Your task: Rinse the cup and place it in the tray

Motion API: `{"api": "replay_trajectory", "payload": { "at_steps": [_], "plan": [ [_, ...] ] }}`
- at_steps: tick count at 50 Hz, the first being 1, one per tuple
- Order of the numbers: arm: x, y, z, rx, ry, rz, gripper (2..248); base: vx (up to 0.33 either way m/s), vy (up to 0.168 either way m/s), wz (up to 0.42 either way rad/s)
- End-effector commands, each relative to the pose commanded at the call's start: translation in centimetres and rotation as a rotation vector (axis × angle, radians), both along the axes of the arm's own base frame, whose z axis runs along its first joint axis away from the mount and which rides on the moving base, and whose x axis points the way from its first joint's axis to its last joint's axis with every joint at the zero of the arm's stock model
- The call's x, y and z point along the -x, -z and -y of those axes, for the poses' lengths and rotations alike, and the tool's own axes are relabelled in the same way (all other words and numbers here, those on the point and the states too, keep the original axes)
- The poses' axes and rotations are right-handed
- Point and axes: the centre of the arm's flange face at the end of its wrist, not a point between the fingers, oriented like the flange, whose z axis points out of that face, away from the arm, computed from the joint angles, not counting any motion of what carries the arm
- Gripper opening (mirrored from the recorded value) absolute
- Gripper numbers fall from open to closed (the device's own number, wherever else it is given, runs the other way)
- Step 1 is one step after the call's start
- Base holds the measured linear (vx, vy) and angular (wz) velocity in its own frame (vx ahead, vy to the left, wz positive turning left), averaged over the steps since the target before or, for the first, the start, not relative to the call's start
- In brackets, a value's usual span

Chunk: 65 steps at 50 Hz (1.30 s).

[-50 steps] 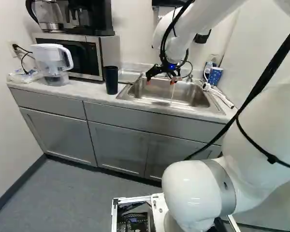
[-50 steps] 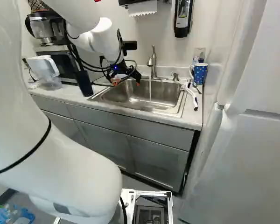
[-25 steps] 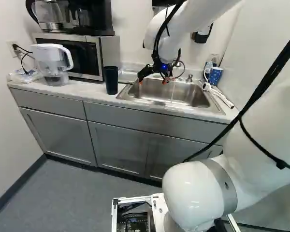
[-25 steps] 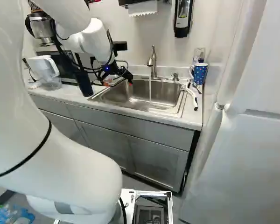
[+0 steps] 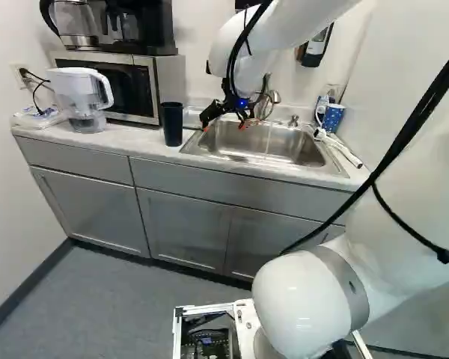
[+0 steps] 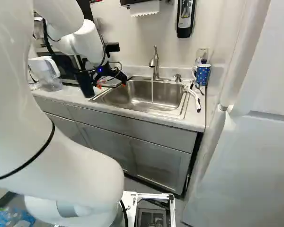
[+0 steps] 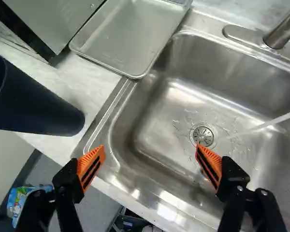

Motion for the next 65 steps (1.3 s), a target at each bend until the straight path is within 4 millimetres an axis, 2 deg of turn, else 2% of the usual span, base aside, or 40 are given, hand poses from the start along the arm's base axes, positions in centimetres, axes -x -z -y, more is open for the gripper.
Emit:
{"api": "replay_trajectory", "payload": {
  "at_steps": [49,65],
  "plan": [
    [0.3,-0.1,-8.3,0.0,-0.18,-0.001,247,0.0,0.0,0.0],
    [0.3,0.3,-10.5,-0.021,-0.223,0.072,247,0.0,0.0,0.0]
  ]
}}
